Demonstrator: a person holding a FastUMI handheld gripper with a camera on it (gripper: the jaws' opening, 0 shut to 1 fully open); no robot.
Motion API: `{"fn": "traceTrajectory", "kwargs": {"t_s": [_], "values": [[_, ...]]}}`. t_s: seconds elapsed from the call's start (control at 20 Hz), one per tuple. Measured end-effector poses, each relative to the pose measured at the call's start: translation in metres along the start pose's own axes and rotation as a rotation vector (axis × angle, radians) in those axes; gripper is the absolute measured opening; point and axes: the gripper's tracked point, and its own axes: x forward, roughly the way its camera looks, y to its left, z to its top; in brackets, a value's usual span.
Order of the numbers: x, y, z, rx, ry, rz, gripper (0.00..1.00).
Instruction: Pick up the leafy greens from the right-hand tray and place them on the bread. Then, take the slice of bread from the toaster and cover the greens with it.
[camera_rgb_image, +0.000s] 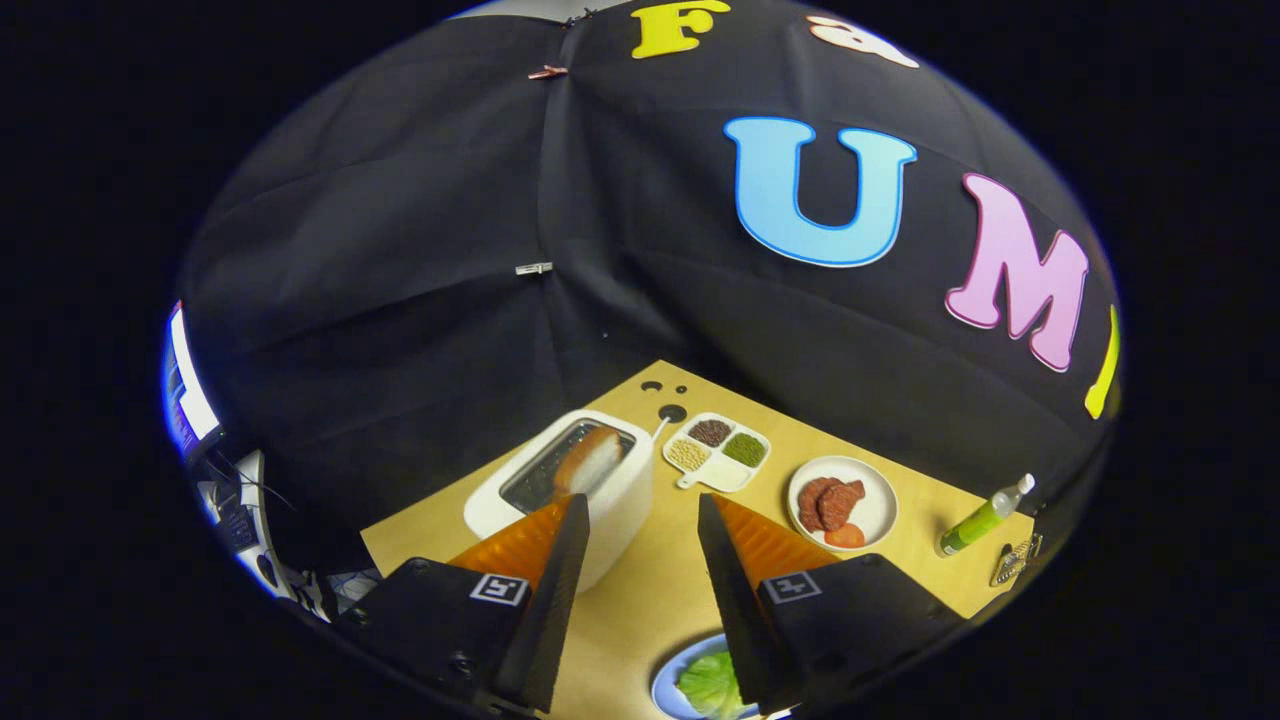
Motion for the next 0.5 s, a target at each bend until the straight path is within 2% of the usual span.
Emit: {"fn": "traceTrajectory", "kwargs": {"t_s": [0.3,0.5], "values": [[0.066,0.033,0.001,-0.008,0.043,-0.017,0.71],[0.104,0.033,-0.018,0.012,0.120,-0.078,0.71]]}}
